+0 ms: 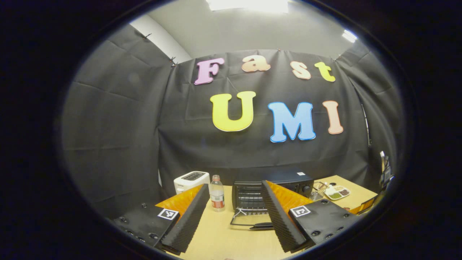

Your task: Open the electric oven with the left hand, put the food in, and close the electric oven.

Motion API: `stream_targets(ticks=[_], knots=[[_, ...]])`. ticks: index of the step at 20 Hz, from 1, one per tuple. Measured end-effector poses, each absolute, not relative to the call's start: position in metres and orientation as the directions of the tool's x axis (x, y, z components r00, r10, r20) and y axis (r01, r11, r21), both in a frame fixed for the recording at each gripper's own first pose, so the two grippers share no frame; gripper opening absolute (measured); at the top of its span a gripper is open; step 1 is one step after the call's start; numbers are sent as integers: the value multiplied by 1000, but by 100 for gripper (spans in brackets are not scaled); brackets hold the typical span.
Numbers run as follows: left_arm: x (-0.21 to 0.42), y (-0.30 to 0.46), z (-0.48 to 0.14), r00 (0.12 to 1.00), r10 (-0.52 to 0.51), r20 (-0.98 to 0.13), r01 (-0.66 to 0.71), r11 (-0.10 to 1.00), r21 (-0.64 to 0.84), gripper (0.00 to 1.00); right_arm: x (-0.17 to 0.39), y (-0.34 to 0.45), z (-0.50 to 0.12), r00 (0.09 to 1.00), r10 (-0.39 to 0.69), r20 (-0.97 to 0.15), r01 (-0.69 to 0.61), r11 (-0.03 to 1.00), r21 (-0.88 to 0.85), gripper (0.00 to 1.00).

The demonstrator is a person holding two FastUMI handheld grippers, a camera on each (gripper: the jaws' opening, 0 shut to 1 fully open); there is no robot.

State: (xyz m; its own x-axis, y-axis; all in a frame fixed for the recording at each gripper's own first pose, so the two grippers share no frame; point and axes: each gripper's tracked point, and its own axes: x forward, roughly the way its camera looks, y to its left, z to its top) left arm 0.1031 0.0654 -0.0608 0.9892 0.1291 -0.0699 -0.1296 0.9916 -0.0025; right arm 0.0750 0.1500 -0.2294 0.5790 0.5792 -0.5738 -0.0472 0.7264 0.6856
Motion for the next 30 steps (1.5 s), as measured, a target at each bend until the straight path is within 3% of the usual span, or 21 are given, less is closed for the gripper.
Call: stream_targets(ticks=[1,13,16,18,20,21,30], knots=[[107,67,-63,989,126,-72,-126,992,-3,100,81,156,-221,586,586,-559,-61,720,691,9],[146,107,-83,988,116,-104,-120,992,-34,100,165,243,-197,639,617,-459,-104,661,743,9],[159,118,-91,987,111,-116,-117,992,-48,96,186,264,-200,652,616,-443,-100,648,755,9],[166,126,-93,987,111,-118,-117,992,-46,100,200,277,-205,656,613,-440,-92,644,759,9],[175,136,-93,987,111,-115,-117,992,-43,96,214,291,-208,667,612,-425,-98,638,764,9],[179,140,-94,987,113,-114,-118,992,-40,100,220,297,-211,668,613,-423,-98,635,766,9],[191,178,-104,978,152,-142,-152,988,9,100,273,349,-238,709,594,-380,-74,599,797,8]])
